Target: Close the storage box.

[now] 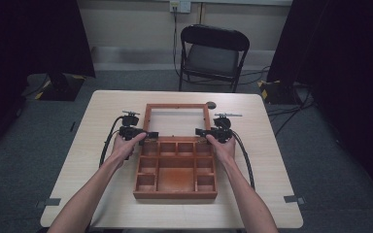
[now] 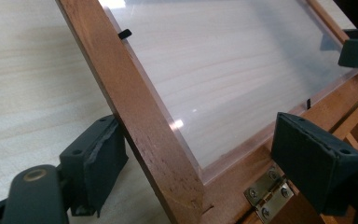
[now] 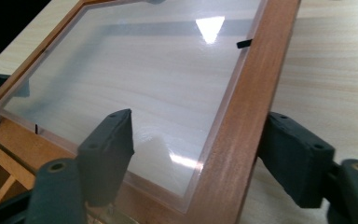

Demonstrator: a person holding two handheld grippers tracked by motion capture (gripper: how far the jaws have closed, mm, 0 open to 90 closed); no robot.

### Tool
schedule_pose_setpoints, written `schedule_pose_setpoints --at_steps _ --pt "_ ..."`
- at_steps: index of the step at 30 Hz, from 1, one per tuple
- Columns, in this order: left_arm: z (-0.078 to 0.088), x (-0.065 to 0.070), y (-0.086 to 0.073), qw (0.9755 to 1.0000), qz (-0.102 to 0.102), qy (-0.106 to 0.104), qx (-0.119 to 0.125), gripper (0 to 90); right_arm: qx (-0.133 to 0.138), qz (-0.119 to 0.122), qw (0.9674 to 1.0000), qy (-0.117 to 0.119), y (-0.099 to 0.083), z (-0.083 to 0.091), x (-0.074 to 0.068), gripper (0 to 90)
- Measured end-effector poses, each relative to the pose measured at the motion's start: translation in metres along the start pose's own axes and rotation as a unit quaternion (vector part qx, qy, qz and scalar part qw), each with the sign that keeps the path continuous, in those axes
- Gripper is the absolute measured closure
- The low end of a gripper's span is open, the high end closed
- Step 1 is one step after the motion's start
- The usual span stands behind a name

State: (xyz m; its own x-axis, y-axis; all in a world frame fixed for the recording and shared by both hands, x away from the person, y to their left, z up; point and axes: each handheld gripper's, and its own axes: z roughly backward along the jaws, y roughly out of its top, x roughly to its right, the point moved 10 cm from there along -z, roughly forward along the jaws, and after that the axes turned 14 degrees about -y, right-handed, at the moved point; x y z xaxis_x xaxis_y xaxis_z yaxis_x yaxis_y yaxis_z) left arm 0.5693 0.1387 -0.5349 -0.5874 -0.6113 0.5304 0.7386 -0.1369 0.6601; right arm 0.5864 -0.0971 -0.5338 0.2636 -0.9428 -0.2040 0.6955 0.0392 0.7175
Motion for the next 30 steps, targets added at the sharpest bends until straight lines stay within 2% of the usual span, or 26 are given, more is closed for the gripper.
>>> schedule_pose_setpoints --at_steps 6,10,13,22,26,30 --pt "0.001 0.002 0.002 0.9998 -0.013 0.012 -0.003 17.7 0.007 0.001 1.0000 -0.003 0.004 0.003 0.000 30.3" --pt "0.003 0.004 0.005 0.9994 -0.026 0.023 -0.006 18.6 0.014 -0.007 0.9999 -0.001 0.007 0.006 0.000 32.9" --pt "0.007 0.006 0.010 0.9991 -0.036 0.021 -0.004 19.6 0.021 -0.015 0.9996 0.008 0.012 0.012 -0.001 34.6" --pt "0.016 0.015 0.021 0.9988 -0.040 0.001 0.027 23.3 0.043 -0.004 0.9989 0.018 0.022 0.031 -0.005 37.6" --pt "0.022 0.018 0.022 0.9981 -0.047 -0.004 0.039 28.2 0.047 -0.001 0.9987 0.019 0.024 0.036 -0.006 39.7" --pt "0.029 0.018 0.020 0.9975 -0.057 0.000 0.041 36.3 0.051 0.007 0.9985 0.018 0.024 0.039 -0.007 41.0"
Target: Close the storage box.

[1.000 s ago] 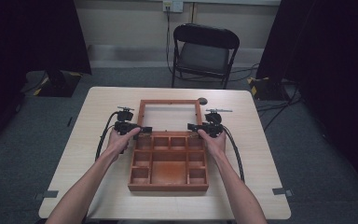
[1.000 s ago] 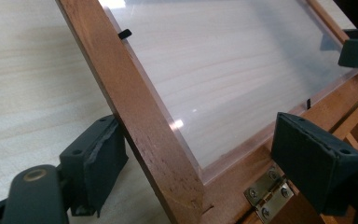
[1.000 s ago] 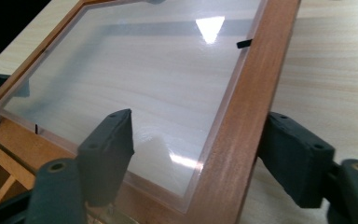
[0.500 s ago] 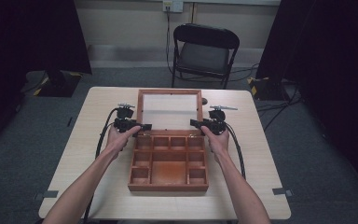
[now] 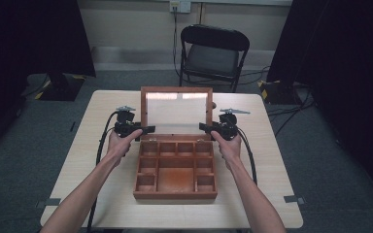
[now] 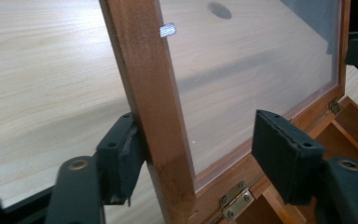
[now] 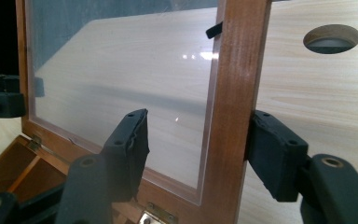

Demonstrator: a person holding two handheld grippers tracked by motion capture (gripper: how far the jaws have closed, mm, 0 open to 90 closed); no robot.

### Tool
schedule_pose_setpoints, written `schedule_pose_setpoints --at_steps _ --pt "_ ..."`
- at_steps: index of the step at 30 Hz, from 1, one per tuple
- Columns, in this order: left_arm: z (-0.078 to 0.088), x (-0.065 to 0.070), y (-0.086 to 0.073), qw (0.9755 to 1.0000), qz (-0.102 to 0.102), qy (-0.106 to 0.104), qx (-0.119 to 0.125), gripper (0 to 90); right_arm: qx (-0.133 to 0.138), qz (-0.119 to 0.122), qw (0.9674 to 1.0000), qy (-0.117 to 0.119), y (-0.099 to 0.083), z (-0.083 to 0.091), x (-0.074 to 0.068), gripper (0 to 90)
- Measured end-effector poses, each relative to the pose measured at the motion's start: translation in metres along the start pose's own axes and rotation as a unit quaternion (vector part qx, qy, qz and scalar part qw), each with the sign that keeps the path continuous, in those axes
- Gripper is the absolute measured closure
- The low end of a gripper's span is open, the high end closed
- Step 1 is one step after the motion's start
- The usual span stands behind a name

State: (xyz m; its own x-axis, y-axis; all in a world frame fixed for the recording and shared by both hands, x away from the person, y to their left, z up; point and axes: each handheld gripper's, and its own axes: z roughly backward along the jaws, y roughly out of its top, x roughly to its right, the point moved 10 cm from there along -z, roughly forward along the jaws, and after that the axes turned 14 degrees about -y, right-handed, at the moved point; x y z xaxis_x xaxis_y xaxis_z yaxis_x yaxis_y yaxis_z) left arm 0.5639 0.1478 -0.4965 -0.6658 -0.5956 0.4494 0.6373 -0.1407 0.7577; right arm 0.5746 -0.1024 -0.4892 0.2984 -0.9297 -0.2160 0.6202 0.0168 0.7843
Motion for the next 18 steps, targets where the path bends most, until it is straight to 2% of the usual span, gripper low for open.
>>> schedule_pose_setpoints --at_steps 3,8,14,18 --pt "0.004 0.000 -0.001 1.0000 -0.001 -0.001 0.006 39.9 0.003 -0.003 1.0000 0.001 0.000 0.002 0.000 43.0" --pt "0.006 0.001 -0.002 0.9998 -0.009 0.016 0.007 44.6 0.008 -0.001 1.0000 0.002 0.000 0.004 -0.003 42.7" --pt "0.013 0.003 0.000 0.9998 -0.012 0.011 0.013 51.1 0.009 0.000 1.0000 0.003 0.001 0.011 -0.005 42.8" --pt "0.017 0.007 0.003 0.9996 -0.010 0.002 0.026 54.7 0.009 0.007 0.9999 0.002 0.002 0.015 -0.007 43.1"
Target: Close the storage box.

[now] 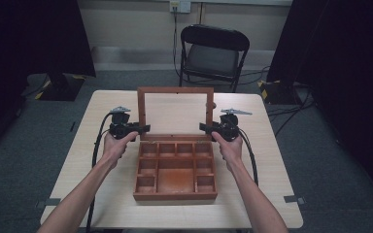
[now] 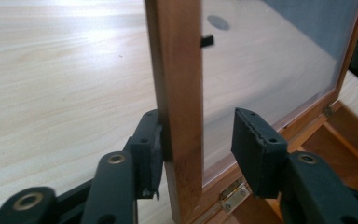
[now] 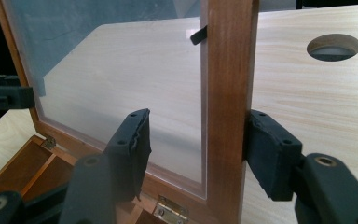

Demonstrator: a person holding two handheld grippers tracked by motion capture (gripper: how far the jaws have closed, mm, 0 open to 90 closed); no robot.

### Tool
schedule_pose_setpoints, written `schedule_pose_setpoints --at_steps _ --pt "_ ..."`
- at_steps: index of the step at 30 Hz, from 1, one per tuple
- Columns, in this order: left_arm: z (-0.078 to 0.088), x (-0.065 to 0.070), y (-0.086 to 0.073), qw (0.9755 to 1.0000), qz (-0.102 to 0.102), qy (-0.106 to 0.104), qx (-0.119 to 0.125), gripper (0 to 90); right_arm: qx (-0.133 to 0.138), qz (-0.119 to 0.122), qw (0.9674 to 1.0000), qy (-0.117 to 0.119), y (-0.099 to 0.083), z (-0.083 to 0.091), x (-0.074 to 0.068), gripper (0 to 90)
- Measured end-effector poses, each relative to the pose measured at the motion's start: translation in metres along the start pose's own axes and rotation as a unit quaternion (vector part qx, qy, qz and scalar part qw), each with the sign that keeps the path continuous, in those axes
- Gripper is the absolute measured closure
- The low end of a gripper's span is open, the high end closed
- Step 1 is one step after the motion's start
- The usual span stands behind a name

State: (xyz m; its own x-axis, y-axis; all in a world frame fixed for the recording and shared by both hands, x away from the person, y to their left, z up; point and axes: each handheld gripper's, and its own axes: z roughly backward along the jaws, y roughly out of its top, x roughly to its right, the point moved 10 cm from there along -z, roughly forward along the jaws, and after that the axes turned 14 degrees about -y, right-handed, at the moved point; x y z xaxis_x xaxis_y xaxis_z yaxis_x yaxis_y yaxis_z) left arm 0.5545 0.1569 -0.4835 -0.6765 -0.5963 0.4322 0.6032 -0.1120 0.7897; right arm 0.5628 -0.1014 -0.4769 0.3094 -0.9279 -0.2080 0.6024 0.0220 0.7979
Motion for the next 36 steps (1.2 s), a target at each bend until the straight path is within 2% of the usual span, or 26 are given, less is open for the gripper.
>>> schedule_pose_setpoints --at_steps 7,12,22,30,35,36 --pt "0.005 0.006 0.002 0.9999 -0.016 -0.003 0.005 57.1 0.005 0.002 1.0000 0.006 0.000 0.010 -0.002 44.7" --pt "0.009 0.011 0.001 0.9995 -0.029 -0.010 -0.002 57.1 0.005 0.000 0.9999 0.013 -0.001 0.015 -0.002 46.7" --pt "0.013 0.016 0.000 0.9994 -0.030 -0.017 0.001 55.4 0.004 0.003 0.9998 0.020 -0.002 0.020 -0.003 48.9" --pt "0.017 0.021 -0.002 0.9993 -0.031 -0.020 0.005 53.7 0.005 0.008 0.9996 0.027 -0.003 0.024 -0.005 46.2" --pt "0.021 0.024 0.000 0.9988 -0.042 -0.023 0.005 53.4 0.006 0.002 0.9995 0.030 -0.005 0.026 -0.007 44.2" --pt "0.021 0.026 0.000 0.9989 -0.039 -0.025 0.007 53.4 0.005 0.000 0.9995 0.032 -0.005 0.027 -0.007 43.6"
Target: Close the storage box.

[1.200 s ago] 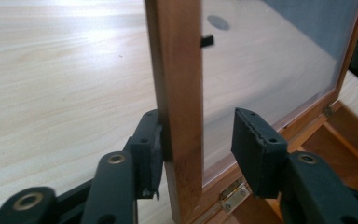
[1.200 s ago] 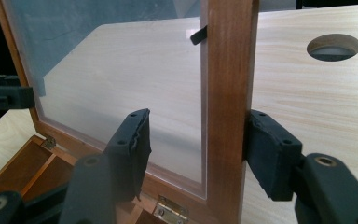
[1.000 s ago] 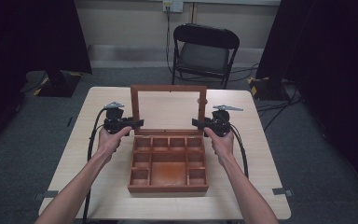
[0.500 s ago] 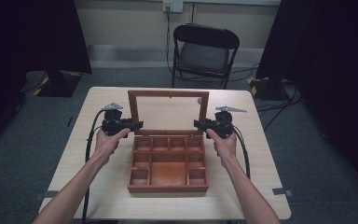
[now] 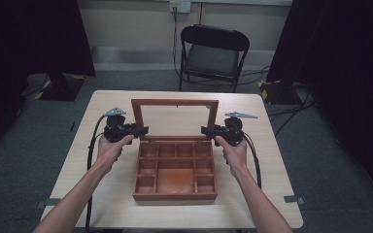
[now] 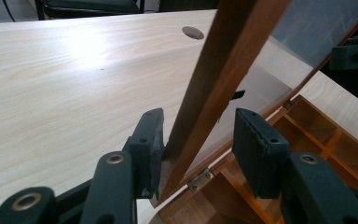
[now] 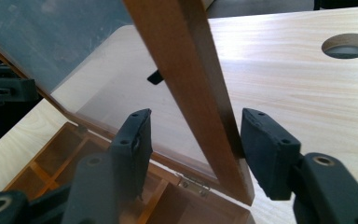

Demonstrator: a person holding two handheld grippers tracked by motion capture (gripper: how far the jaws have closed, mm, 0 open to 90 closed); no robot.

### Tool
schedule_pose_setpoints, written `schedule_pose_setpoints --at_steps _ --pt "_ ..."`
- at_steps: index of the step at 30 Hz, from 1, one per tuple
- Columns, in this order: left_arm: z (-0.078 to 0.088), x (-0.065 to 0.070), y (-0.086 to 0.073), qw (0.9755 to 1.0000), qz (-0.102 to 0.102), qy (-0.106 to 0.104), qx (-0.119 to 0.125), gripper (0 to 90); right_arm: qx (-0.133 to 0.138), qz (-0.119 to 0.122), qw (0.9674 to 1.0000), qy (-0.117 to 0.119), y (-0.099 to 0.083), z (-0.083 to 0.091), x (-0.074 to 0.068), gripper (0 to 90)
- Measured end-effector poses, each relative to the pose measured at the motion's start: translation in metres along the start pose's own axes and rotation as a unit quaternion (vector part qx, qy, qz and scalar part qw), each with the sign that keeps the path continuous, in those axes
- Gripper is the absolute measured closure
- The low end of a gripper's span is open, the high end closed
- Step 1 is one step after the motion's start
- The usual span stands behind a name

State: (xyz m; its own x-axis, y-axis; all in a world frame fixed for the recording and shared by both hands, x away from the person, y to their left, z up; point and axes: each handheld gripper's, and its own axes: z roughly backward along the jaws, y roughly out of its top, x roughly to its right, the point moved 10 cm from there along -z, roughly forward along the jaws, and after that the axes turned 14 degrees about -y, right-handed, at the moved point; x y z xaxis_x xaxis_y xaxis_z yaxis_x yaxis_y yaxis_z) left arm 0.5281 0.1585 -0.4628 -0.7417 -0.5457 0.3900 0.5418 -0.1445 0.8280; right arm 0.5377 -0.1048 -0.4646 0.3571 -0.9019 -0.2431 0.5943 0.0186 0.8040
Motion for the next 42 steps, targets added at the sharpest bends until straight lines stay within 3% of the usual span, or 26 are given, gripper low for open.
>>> schedule_pose_setpoints --at_steps 11,18,25,28,39,42 --pt "0.007 0.008 -0.004 0.9998 0.002 -0.018 0.006 50.5 -0.005 0.002 1.0000 0.007 -0.004 0.008 -0.006 35.6" --pt "0.011 0.014 -0.007 0.9998 -0.005 -0.019 -0.005 48.0 -0.008 -0.003 1.0000 0.005 -0.008 0.014 -0.008 30.9" --pt "0.015 0.017 -0.010 0.9998 -0.001 -0.020 0.000 43.3 -0.006 0.015 0.9999 0.003 -0.014 0.022 -0.012 30.2" --pt "0.015 0.020 -0.013 0.9998 -0.002 -0.021 -0.005 42.4 -0.016 0.003 0.9998 0.007 -0.017 0.023 -0.012 25.3" --pt "0.020 0.023 -0.029 0.9991 -0.007 -0.017 -0.039 33.8 -0.036 0.008 0.9993 0.001 -0.032 0.034 -0.018 24.8" --pt "0.020 0.025 -0.033 0.9992 0.002 -0.021 -0.033 33.1 -0.044 0.009 0.9990 -0.001 -0.036 0.035 -0.019 24.5"
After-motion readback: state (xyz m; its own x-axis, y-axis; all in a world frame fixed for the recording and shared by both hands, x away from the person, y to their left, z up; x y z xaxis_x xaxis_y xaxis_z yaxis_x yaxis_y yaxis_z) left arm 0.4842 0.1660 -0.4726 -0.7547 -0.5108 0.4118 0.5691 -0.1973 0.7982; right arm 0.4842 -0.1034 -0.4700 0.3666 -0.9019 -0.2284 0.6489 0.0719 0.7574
